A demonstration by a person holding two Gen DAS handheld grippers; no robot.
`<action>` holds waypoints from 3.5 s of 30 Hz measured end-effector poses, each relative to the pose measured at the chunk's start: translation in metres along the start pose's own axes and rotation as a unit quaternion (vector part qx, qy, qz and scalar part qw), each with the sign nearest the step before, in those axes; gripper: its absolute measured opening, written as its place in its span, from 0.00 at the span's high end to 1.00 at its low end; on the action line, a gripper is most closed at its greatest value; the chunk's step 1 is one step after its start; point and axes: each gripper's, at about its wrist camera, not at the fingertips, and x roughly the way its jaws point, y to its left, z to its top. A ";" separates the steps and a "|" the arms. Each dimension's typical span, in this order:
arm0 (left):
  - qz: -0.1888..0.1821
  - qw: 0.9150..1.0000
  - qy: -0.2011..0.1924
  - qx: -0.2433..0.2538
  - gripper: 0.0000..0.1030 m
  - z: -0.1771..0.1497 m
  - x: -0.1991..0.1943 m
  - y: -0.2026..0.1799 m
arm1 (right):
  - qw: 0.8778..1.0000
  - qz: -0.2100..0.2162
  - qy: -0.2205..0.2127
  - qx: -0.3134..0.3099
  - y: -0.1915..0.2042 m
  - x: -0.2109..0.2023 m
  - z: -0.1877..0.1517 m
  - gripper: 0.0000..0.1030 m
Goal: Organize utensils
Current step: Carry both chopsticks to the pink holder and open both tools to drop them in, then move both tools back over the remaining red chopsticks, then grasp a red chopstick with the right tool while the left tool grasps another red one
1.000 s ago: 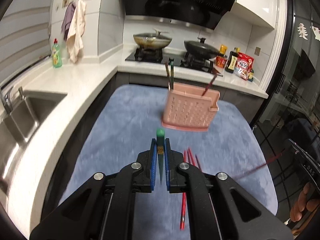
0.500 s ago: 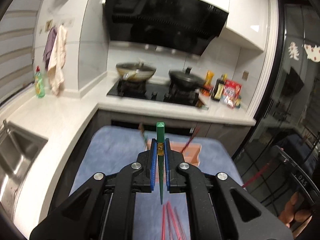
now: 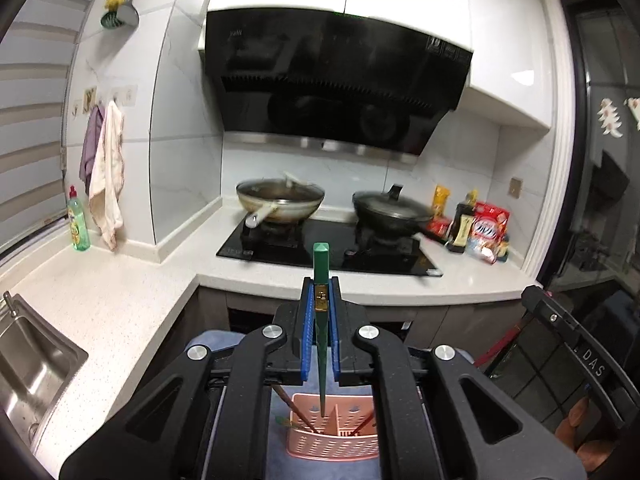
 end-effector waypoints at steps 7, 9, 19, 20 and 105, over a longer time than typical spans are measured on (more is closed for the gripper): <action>-0.002 0.998 0.057 -0.008 0.93 -0.033 0.049 0.009 | 0.999 -0.012 0.048 0.006 -0.016 0.042 -0.036 0.93; -0.005 0.998 0.066 -0.010 0.93 -0.039 0.056 0.009 | 0.998 -0.018 0.057 0.000 -0.018 0.050 -0.042 0.93; 0.035 0.998 0.059 0.004 0.54 -0.044 0.031 0.012 | 0.999 -0.013 0.030 -0.009 -0.012 0.007 -0.025 0.69; 0.039 0.997 0.059 0.009 0.53 -0.045 0.025 0.011 | 0.999 -0.009 0.029 -0.015 -0.008 -0.003 -0.025 0.67; 0.010 0.961 0.276 0.024 0.88 -0.381 -0.122 0.020 | 0.946 -0.099 0.303 -0.055 -0.026 -0.167 -0.359 0.93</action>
